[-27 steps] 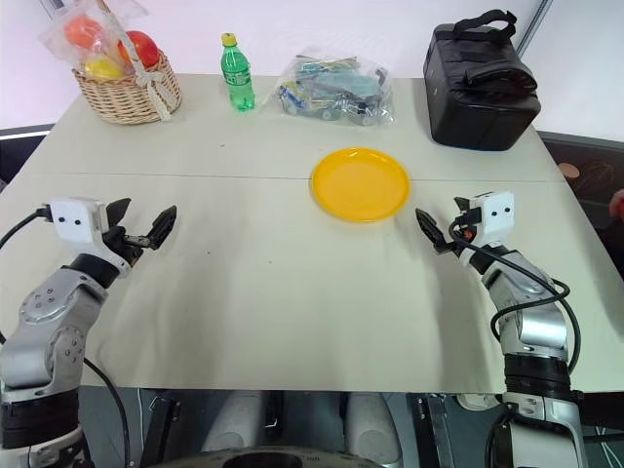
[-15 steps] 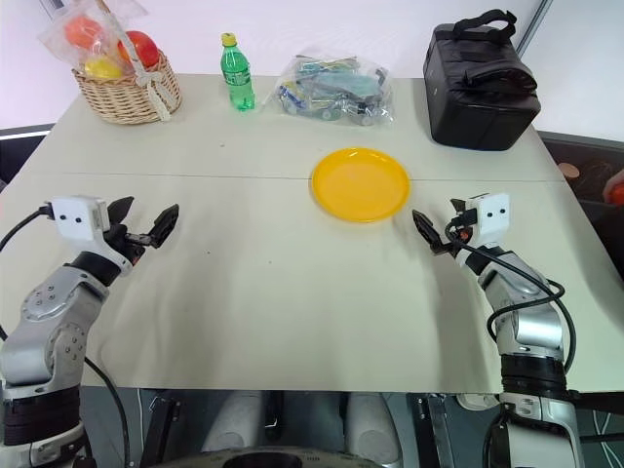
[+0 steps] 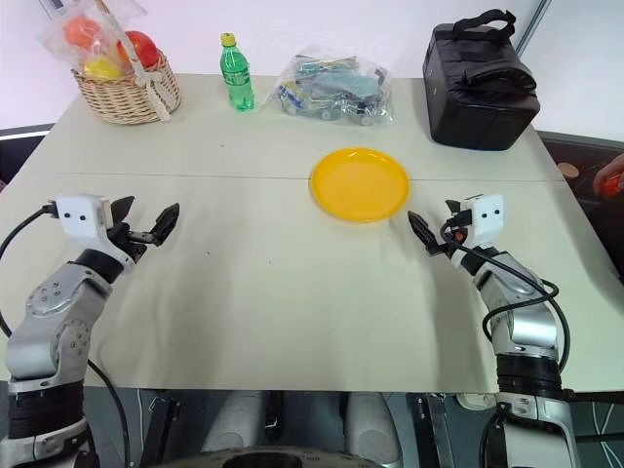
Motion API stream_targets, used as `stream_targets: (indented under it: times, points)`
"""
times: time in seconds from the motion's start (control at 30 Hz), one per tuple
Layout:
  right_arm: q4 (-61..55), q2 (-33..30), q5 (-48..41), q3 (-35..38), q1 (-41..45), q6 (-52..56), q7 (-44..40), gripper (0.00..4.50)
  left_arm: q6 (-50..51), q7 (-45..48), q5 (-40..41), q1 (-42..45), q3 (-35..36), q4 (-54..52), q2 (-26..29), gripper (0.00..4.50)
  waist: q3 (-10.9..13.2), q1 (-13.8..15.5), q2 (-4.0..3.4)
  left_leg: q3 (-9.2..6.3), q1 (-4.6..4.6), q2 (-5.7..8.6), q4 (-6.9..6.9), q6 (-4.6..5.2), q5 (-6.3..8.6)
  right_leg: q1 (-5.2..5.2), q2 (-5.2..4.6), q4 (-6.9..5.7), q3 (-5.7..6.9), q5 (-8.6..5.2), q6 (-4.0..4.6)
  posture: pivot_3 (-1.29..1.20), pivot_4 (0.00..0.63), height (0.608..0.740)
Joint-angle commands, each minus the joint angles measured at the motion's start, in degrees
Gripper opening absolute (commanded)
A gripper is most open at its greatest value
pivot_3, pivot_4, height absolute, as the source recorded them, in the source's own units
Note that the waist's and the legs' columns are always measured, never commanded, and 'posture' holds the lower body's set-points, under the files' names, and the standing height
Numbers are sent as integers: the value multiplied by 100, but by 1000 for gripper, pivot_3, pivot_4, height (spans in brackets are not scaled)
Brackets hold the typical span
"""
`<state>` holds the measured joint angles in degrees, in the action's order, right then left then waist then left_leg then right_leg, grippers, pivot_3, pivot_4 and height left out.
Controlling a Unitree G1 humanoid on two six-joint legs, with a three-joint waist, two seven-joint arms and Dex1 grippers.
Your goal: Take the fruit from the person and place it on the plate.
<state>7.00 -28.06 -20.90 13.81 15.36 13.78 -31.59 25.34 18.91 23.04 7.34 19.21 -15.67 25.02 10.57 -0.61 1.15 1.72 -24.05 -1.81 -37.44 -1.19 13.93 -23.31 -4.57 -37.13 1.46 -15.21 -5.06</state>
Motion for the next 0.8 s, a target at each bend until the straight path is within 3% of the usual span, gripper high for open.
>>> stream_targets:
  times: [0.03, 0.8]
  points:
    - [-78, -27, 19, 3, 130, -113, -72, 4500, -146, -1, -7, 87, 36, -81, 11, 4473, 0, 0, 0, 0, 0, 0, 0, 0, 0, 0, 0, 0, 0, 0, 0, 0, 150, 740]
    - [-10, -22, 76, -34, 257, -128, -115, 4500, -169, -11, -29, 69, 33, -92, 9, 4473, 0, 0, 0, 0, 0, 0, 0, 0, 0, 0, 0, 0, 0, 0, 0, 0, 150, 740]
